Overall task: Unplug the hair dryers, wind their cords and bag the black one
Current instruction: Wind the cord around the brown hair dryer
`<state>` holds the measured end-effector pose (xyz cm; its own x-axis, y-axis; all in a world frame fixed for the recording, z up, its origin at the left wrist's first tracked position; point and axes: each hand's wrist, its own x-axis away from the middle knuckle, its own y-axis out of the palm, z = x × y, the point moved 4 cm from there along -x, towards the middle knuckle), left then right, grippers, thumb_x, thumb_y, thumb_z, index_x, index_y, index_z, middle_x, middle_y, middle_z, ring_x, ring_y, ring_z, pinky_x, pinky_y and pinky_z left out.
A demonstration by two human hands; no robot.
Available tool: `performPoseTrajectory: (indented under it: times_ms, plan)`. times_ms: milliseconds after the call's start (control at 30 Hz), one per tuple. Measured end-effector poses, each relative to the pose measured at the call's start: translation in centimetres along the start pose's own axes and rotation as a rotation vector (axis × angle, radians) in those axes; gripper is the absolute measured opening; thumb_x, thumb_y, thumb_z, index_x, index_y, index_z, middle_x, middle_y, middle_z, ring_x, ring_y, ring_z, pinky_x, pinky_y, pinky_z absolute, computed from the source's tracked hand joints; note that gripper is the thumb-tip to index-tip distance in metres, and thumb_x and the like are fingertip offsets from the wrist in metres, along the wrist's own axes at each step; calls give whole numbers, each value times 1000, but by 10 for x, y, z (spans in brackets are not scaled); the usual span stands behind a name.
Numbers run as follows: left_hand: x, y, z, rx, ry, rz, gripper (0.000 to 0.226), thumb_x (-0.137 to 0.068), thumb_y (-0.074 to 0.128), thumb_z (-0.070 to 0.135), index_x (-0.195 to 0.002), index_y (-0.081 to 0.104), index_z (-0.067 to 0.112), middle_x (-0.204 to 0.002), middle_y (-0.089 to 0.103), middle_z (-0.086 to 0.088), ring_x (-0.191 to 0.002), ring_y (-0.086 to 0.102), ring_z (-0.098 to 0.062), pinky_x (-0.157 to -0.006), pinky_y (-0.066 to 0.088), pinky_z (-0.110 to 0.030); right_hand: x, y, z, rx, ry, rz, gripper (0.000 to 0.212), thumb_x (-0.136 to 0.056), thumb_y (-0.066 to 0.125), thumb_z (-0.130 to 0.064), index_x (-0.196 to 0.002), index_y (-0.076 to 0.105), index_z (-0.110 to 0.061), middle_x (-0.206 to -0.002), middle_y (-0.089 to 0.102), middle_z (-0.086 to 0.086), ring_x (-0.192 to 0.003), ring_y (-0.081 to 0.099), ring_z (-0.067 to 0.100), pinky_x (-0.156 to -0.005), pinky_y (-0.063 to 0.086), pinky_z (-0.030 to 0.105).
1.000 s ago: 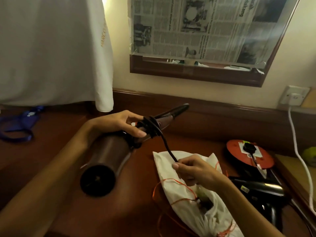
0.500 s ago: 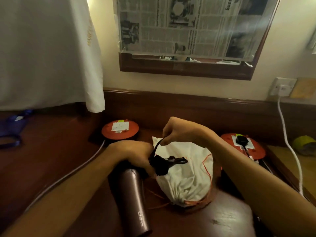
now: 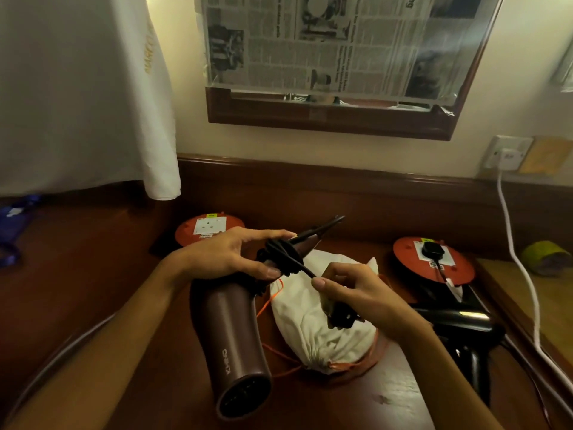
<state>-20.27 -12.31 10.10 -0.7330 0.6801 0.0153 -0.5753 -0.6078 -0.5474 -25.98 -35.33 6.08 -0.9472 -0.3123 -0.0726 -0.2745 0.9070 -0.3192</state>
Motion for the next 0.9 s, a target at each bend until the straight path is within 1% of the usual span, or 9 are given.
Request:
performPoseTrajectory:
  times_ms: [133,300,400,467,567,700,800,833,900]
  plan:
    - [3,5,-5,68,-10,24,64,-86,77,22,-136,54,54,-119,64,37,-111,66,5,-83,57,-20,4,-14,12,-368,72,35,34,-92,73,-26,-103,59,3,-70,62,17,-58,60,30,-53,48,35]
    - [2,4,-12,174,-26,127,64,-84,75,20,-137,53,48,-129,65,16,-108,72,-9,-83,58,-24,18,-9,0,-620,-53,-107,36,-82,78,-17,-111,61,-2,-97,61,19,-77,62,31,-57,53,38]
    - [2,3,-12,187,11,202,64,-79,79,24,-133,58,52,-129,68,19,-118,68,-14,-90,58,-26,7,-13,2,-749,-22,190,29,-81,76,-7,-108,64,-5,-95,69,12,-79,69,24,-60,57,34]
    - [3,9,-5,139,55,194,67,-81,79,19,-138,56,47,-129,67,25,-121,66,-6,-95,56,-23,-6,-22,10,-809,26,408,31,-79,75,-4,-109,65,-6,-93,71,12,-79,72,22,-63,58,32]
    - [4,20,5,52,87,129,71,-85,79,11,-143,51,42,-128,67,29,-121,63,4,-95,51,-14,-25,-29,13,-864,65,405,32,-88,65,1,-119,62,5,-93,71,16,-75,71,21,-57,57,23]
    - [7,22,4,-9,71,104,72,-86,81,14,-144,49,43,-132,63,33,-124,59,9,-102,47,-13,-30,-35,19,-728,117,350,32,-88,67,1,-118,65,11,-95,71,18,-73,70,18,-54,53,20]
    - [5,25,-5,-118,35,134,74,-86,83,36,-146,44,56,-136,63,26,-127,60,3,-112,47,-30,-24,-38,15,-384,-18,521,22,-89,70,-1,-111,73,-2,-93,77,13,-77,69,16,-55,50,23]
    - [4,27,-8,-238,22,158,76,-84,80,49,-145,38,64,-131,67,23,-119,64,0,-109,49,-34,-22,-37,11,-246,-77,548,21,-90,71,-3,-110,75,-9,-93,78,9,-75,68,12,-56,50,22]
    - [2,31,-10,-532,-3,217,76,-83,69,66,-143,23,76,-99,73,17,-87,66,1,-87,52,-31,-23,-34,2,-34,-125,503,22,-93,69,-6,-104,77,-24,-88,78,2,-70,66,2,-58,48,19]
